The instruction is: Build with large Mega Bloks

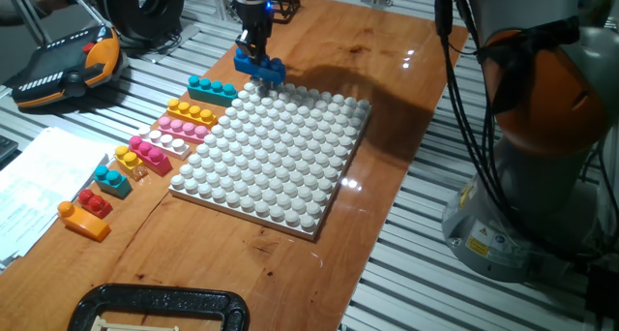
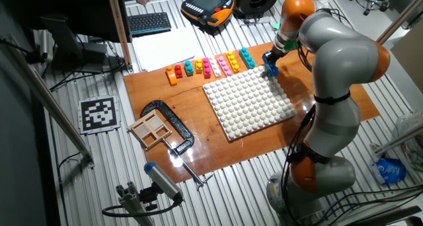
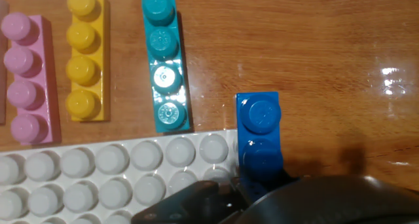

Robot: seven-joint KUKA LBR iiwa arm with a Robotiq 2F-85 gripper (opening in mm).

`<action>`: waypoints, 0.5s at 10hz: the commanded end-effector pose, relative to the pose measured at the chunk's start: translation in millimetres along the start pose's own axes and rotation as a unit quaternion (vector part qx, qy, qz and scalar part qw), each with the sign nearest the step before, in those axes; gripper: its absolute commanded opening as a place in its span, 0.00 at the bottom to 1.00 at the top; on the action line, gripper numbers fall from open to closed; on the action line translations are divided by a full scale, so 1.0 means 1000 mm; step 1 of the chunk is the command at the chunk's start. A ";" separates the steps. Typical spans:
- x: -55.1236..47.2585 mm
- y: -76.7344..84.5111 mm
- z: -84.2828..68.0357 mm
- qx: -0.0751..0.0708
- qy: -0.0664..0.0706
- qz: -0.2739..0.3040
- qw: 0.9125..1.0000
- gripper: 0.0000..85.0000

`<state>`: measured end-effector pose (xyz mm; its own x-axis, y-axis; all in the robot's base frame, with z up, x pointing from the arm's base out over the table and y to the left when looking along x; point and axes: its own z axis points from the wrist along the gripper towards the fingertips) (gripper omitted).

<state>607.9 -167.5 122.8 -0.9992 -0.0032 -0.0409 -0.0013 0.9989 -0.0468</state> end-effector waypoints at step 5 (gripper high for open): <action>0.000 0.000 0.000 0.004 0.006 0.013 1.000 0.00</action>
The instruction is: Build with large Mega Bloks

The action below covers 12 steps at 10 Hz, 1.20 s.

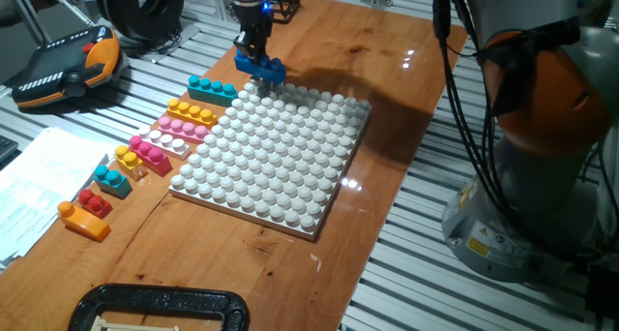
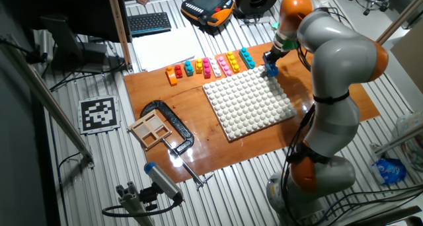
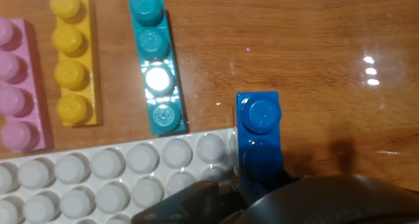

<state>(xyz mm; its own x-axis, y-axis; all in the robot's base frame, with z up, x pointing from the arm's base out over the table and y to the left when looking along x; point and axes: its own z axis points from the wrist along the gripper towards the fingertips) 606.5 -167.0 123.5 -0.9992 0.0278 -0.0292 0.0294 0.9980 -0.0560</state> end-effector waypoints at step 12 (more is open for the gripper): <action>0.025 0.003 0.016 -0.001 -0.006 -0.011 1.000 0.00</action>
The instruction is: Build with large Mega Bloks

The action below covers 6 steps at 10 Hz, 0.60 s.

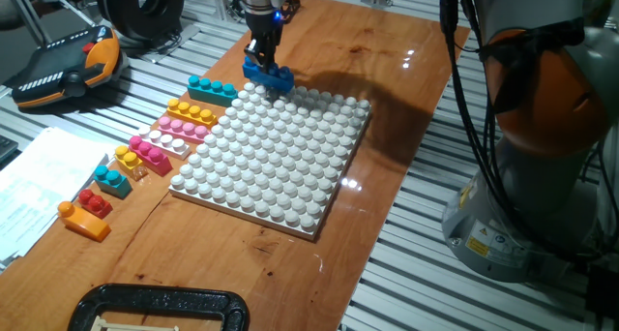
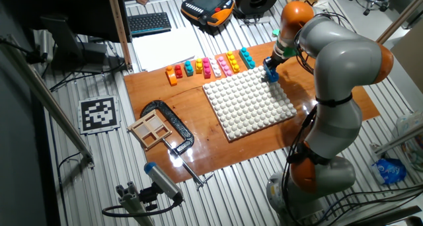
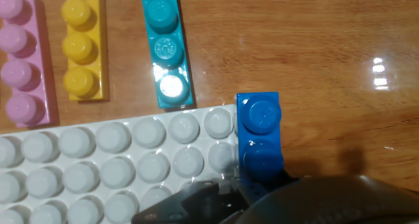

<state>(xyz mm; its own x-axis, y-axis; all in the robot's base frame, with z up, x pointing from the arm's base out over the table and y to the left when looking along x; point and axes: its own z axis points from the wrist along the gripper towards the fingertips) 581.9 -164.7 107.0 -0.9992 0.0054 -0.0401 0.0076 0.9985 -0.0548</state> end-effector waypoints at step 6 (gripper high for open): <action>0.007 -0.001 0.009 -0.005 0.000 -0.008 1.000 0.00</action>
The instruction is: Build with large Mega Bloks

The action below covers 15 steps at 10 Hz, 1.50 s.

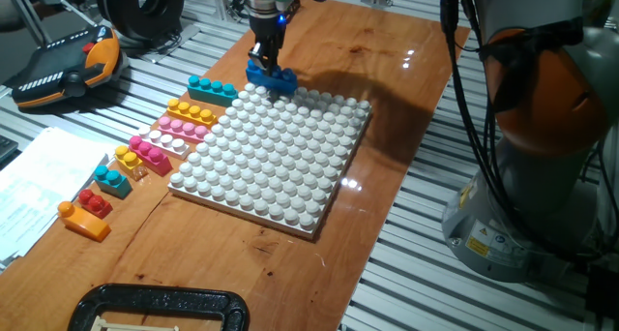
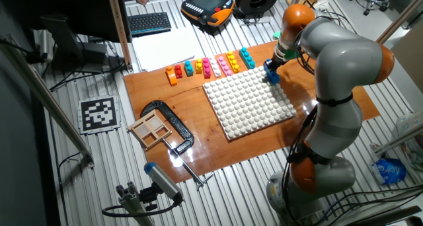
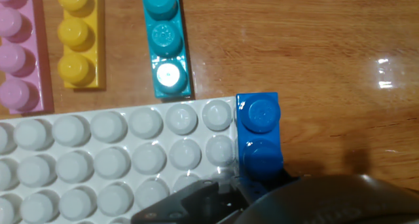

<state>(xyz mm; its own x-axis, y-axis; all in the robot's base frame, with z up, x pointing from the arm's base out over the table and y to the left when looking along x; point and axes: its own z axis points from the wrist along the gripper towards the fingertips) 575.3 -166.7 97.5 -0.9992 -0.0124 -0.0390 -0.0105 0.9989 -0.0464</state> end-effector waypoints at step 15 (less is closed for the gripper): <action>0.004 0.003 0.018 -0.018 -0.004 0.006 1.000 0.00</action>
<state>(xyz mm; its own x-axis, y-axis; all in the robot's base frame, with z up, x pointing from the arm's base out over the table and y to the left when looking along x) 570.6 -163.9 78.8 -0.9989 -0.0004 -0.0464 0.0002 0.9999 -0.0131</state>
